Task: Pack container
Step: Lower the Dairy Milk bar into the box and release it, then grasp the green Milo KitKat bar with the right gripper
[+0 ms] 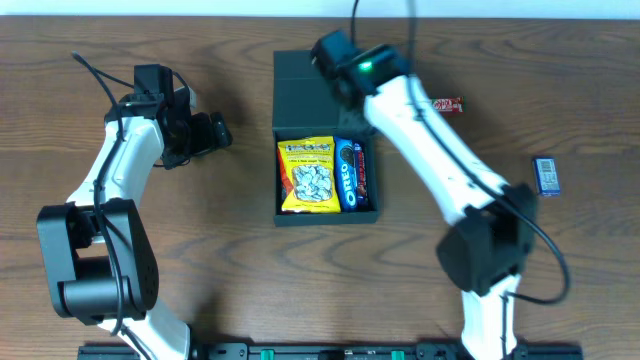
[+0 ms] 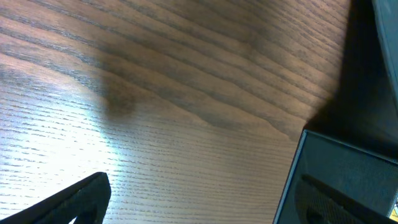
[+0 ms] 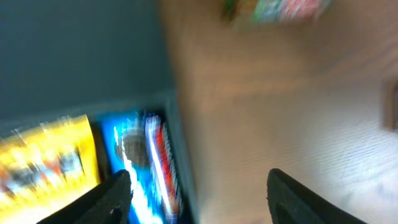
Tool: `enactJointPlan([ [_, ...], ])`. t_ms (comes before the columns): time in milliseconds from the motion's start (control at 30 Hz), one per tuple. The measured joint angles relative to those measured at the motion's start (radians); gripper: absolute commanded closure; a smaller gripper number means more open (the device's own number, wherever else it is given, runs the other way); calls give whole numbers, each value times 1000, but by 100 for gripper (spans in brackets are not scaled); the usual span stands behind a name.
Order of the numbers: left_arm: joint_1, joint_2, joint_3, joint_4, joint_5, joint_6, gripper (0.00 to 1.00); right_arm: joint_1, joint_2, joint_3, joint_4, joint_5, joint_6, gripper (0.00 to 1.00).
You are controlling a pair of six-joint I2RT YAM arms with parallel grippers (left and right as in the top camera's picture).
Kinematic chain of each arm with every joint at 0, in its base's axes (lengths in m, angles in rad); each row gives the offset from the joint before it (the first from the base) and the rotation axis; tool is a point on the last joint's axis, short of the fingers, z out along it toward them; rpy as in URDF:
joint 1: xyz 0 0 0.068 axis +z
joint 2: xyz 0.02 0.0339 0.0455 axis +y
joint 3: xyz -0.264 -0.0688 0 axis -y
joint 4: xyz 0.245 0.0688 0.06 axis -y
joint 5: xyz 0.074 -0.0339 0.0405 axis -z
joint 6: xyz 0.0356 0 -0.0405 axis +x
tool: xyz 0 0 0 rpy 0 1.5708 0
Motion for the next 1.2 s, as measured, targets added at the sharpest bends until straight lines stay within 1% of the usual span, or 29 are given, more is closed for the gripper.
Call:
enactJointPlan([
  [67,0,0,0,0,0,0,5,-53,-24,14,77,18,-51,23],
  [100,0,0,0,0,0,0,5,-97,-26,16,131,8,-106,21],
  [167,0,0,0,0,0,0,5,-173,-10,17,227,-38,-247,15],
  [200,0,0,0,-1,0,0,5,-216,6,17,266,-85,-373,6],
  [233,0,0,0,-1,0,0,5,-259,26,17,281,-140,-520,1],
  [333,0,0,0,-1,0,0,5,-347,79,16,274,-277,-835,1],
  [467,0,0,0,-2,0,0,5,-436,112,15,263,-462,-1056,1],
  [567,0,0,0,-14,0,0,5,-503,112,15,261,-597,-1174,1],
  [700,0,0,0,-30,0,0,5,-562,112,15,248,-666,-1298,1],
  [1000,0,0,0,-54,0,0,5,-554,127,15,263,-674,-1563,1],
  [1200,0,0,0,-58,0,0,5,-558,251,15,279,-666,-1638,1],
])
